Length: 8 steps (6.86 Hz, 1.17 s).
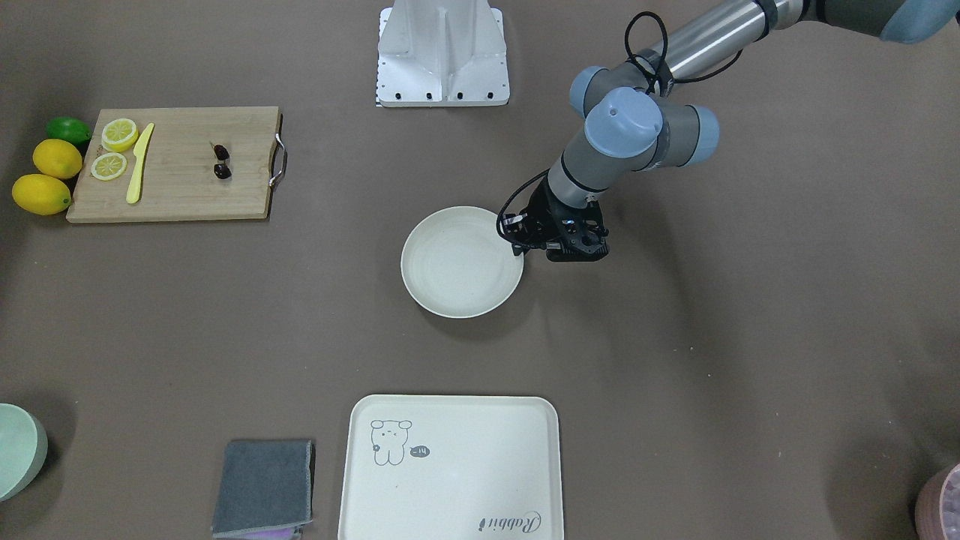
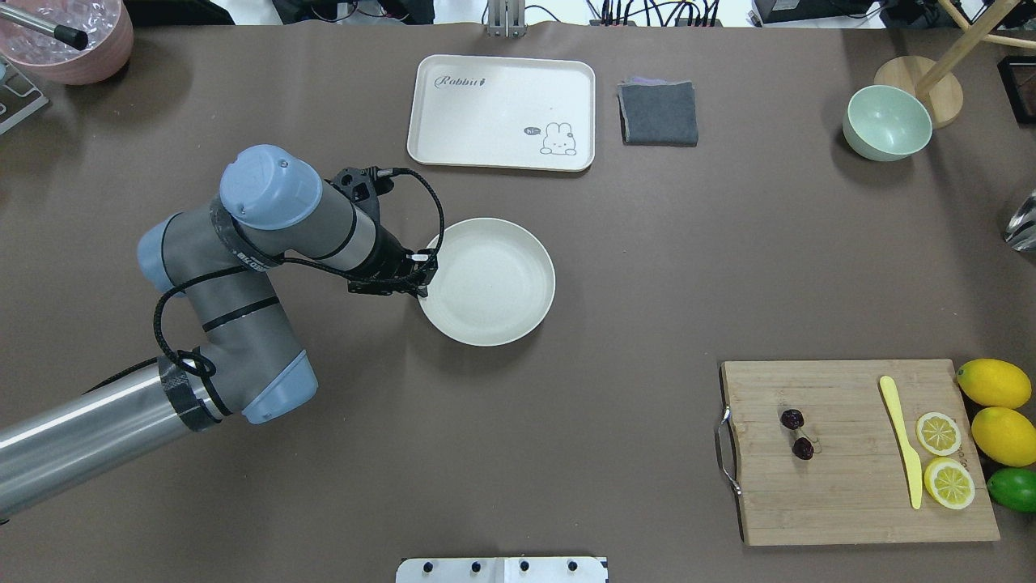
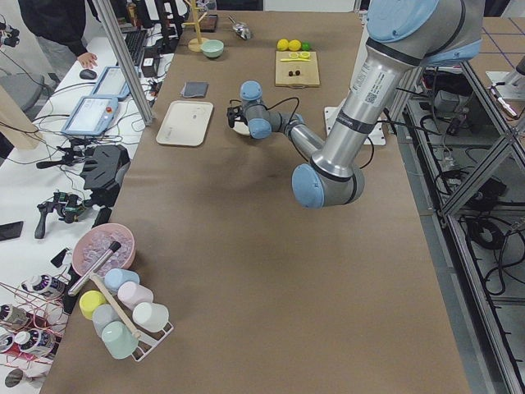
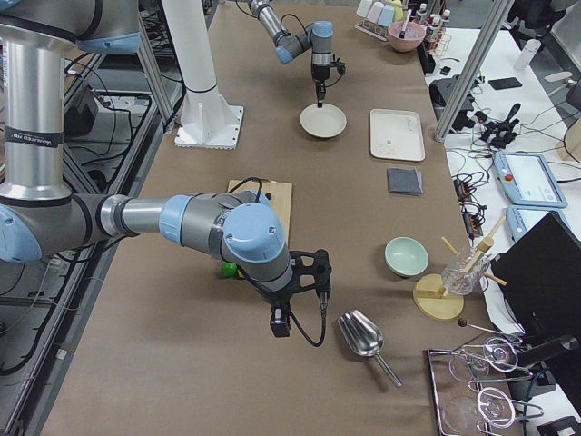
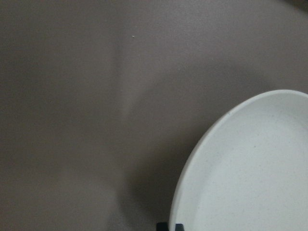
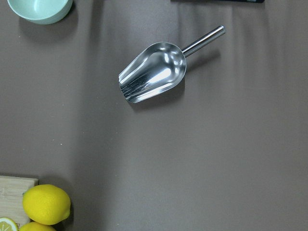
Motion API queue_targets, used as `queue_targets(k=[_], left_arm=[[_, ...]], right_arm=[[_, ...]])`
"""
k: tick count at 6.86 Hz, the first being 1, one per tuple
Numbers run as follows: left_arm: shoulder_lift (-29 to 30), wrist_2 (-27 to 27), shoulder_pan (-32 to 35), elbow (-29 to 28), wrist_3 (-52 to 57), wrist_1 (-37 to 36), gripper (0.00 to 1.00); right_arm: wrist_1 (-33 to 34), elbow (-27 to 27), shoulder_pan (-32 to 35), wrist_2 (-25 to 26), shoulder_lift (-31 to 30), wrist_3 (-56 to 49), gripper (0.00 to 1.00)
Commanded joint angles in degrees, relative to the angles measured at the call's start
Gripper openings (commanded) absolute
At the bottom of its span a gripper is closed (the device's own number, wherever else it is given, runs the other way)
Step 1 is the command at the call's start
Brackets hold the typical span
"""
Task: Place red cherry on plate
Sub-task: 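Lift the white plate with the left gripper and carry it toward the table center, then set the plate down, open the left gripper and withdraw the left arm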
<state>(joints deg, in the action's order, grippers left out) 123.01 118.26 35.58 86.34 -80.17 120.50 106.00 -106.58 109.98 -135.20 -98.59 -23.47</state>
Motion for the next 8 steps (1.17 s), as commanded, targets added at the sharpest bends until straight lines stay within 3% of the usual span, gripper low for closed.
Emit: queue_targets(k=[1,2,3,4,5,6,8], left_arm=[[-0.05,-0.04,0.01,-1.77,0.54,2.62,0.00],[-0.23,-0.04,0.01,-3.87,0.63,6.81,0.01],[-0.31,-0.04,0.01,-3.98,0.81,7.29,0.69],[-0.58,0.04,0.10,-3.20,0.98,7.12,0.99],[-1.01,0.65,1.14,-1.54,0.98,6.60,0.99],[-5.20,3.88,3.94,2.22,1.85,6.33,0.99],[-19.48,17.47,19.36,8.38,16.19,6.42,0.99]], right_arm=[[0.00,-0.03,0.06,0.02,-0.11,0.00,1.00],[0.00,0.05,0.06,0.02,-0.20,0.00,1.00],[0.00,-0.03,0.06,0.02,-0.03,0.00,1.00],[0.87,-0.21,-0.29,0.46,1.63,0.00,1.00],[0.97,-0.04,-0.29,0.03,1.91,0.09,1.00],[1.05,0.05,-0.38,-0.07,2.43,0.17,1.00],[1.40,-0.29,-4.13,-2.77,3.84,2.44,1.00]])
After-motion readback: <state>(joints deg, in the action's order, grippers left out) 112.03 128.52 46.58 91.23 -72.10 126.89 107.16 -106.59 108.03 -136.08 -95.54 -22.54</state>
